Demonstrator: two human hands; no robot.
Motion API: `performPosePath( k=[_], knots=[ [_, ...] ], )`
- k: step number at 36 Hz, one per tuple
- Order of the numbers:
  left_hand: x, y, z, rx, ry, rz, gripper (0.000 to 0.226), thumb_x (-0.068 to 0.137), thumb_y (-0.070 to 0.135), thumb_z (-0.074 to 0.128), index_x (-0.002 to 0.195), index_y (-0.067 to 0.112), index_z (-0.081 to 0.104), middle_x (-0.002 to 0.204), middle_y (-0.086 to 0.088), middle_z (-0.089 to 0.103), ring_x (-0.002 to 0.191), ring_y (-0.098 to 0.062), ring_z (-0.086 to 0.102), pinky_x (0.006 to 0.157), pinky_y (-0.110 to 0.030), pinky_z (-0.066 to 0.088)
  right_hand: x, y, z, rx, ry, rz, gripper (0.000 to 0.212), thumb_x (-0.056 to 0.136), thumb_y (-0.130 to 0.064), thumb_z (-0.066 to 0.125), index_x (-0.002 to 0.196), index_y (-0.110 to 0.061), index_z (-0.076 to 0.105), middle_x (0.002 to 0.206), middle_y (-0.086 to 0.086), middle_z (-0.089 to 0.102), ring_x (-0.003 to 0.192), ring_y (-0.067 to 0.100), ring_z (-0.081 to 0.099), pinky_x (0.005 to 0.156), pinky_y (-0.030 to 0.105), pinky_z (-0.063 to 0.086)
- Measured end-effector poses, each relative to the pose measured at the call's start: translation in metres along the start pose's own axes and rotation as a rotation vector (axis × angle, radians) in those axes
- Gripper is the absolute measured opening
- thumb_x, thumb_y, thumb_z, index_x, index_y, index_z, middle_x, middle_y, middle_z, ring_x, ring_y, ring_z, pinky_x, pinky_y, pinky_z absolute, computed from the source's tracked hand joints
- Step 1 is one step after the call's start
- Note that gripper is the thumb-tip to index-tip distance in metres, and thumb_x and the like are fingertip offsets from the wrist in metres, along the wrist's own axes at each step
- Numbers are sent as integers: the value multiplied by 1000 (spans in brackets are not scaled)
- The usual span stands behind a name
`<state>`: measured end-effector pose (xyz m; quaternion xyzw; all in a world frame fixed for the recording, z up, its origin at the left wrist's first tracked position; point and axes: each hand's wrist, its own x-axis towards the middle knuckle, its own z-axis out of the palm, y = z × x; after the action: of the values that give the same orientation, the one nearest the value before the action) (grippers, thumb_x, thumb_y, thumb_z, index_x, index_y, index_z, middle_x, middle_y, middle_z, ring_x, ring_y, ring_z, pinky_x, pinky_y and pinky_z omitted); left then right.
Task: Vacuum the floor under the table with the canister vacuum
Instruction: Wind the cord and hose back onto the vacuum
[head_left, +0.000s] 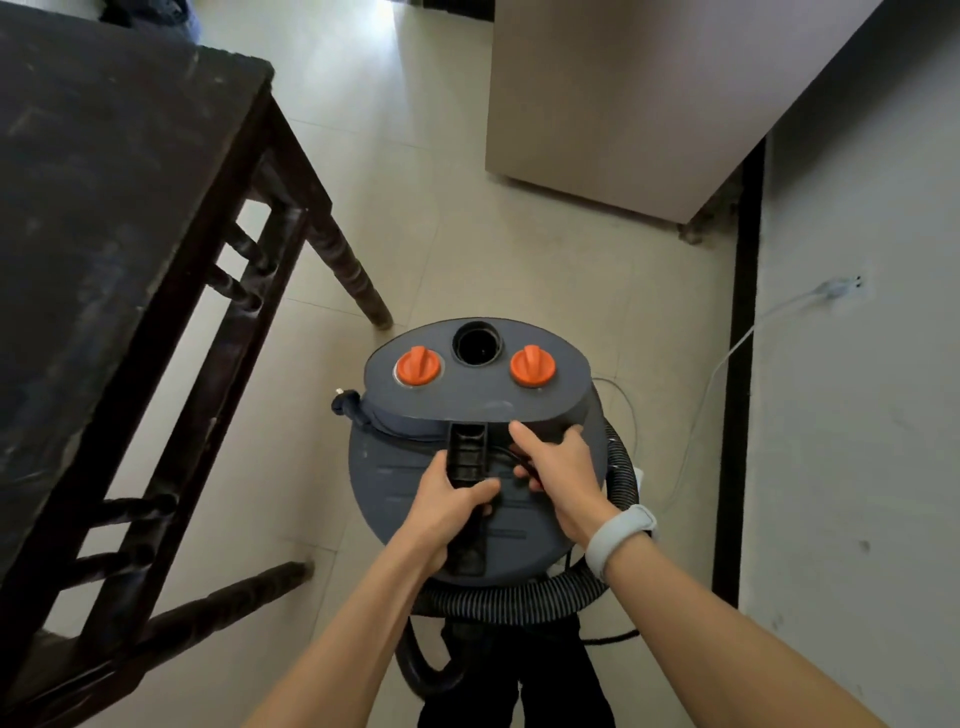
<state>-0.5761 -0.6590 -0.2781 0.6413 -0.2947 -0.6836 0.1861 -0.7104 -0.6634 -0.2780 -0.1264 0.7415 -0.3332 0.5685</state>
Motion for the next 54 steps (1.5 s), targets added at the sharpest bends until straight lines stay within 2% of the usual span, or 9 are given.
performPosePath(
  k=[5,10,16,18,22,26,33,39,54],
  knots=[
    [9,2,26,5,-72,24,28,85,-2,64,106,12,52,95,-12,66,67,-15,59,65,-26,52,16,-8,-6,50,6,12,94,86,-31,68,147,0,4,98,3,66,64,9,57,40,14,41],
    [19,3,56,30,-59,46,28,86,1,64,109,13,52,100,-12,66,73,-15,60,74,-30,53,35,-28,-22,93,-36,25,52,89,-30,65,128,-10,37,109,-4,63,103,16,58,68,20,46],
    [18,-2,55,35,-12,-16,27,85,8,69,109,5,58,95,-13,71,82,-20,67,85,-38,55,40,-19,-14,36,-72,178,67,81,-32,73,133,-1,45,116,9,65,100,25,65,58,30,54],
    [12,-11,57,37,0,-58,20,85,10,68,104,4,63,90,-12,71,82,-21,67,83,-37,54,38,-14,-13,59,-79,259,53,76,-28,78,117,1,60,111,14,66,93,28,67,72,37,59],
    [5,-37,65,82,6,-124,10,88,13,65,98,10,66,89,-8,70,85,-21,66,75,-31,51,30,-10,-15,37,-112,355,32,82,-16,73,106,1,60,90,12,65,76,25,64,58,33,53],
    [-3,-50,74,199,32,-106,26,92,25,59,115,13,57,108,-5,65,102,-20,61,86,-33,50,30,4,-17,63,-85,402,45,84,-12,71,121,4,52,108,20,65,95,35,65,82,49,55],
    [-8,-38,73,193,108,-84,24,95,22,55,116,12,53,110,-5,61,108,-22,57,93,-34,47,36,5,-16,18,-94,432,43,90,-19,62,128,-4,48,112,19,64,99,34,63,81,46,54],
    [-8,-8,77,110,162,-109,19,93,22,58,111,15,57,108,-8,65,104,-24,60,94,-42,50,39,-23,-21,-79,-148,387,39,95,-20,54,129,-5,45,109,19,64,75,24,58,55,29,39],
    [7,120,88,98,209,-83,22,92,20,60,111,7,61,105,-12,68,100,-27,63,92,-44,51,53,-153,-23,-58,-273,346,17,95,-15,49,112,-13,49,96,16,61,73,24,54,58,29,38]
  ],
)
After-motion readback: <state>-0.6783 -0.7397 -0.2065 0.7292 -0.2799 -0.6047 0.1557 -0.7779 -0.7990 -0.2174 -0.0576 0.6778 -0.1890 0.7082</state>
